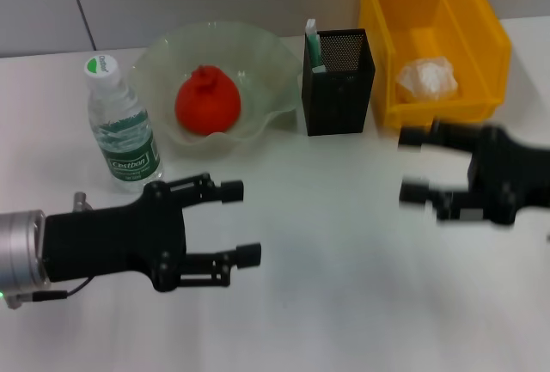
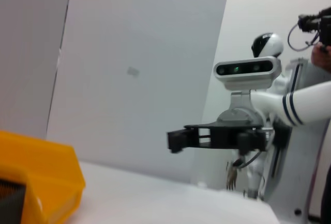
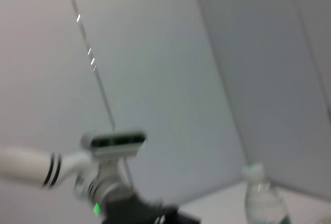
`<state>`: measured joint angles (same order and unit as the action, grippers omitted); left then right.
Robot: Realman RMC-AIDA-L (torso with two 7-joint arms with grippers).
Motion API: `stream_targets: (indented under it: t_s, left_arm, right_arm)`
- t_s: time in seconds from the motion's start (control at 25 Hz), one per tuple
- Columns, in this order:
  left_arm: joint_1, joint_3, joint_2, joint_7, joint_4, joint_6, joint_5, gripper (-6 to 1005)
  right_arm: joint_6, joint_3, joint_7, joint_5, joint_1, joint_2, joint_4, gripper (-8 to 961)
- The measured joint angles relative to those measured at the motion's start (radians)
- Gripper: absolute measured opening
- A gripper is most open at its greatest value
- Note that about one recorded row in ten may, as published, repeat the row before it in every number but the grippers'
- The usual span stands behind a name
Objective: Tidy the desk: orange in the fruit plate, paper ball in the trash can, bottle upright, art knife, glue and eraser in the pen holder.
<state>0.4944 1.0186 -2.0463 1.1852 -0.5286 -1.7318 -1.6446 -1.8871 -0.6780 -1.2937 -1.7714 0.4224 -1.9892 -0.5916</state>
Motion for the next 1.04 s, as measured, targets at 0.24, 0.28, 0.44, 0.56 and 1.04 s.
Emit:
stream_targets:
  t_s: [0.24, 0.28, 0.44, 0.56, 1.04]
  left_arm:
    - [0.018, 0.003, -0.009, -0.012, 0.009, 0.051, -0.105, 840]
    - [0.018, 0.003, -0.009, -0.014, 0.009, 0.054, -0.107, 840]
    - [0.014, 0.013, -0.012, -0.017, 0.01, 0.068, -0.119, 840]
    - [0.014, 0.022, -0.012, -0.017, 0.01, 0.069, -0.121, 840]
    - [0.012, 0.023, -0.012, -0.018, 0.008, 0.071, -0.135, 840]
  right_arm:
    - [0.028, 0.007, 0.054, -0.169, -0.01, -0.005, 0.006, 825]
    - [0.037, 0.006, 0.063, -0.186, -0.012, -0.009, 0.007, 825]
    - [0.062, -0.001, 0.087, -0.236, -0.016, -0.026, 0.003, 825]
    - [0.069, 0.003, 0.101, -0.248, -0.019, -0.035, 0.0, 826]
    - [0.069, 0.009, 0.123, -0.246, -0.019, -0.037, -0.002, 825]
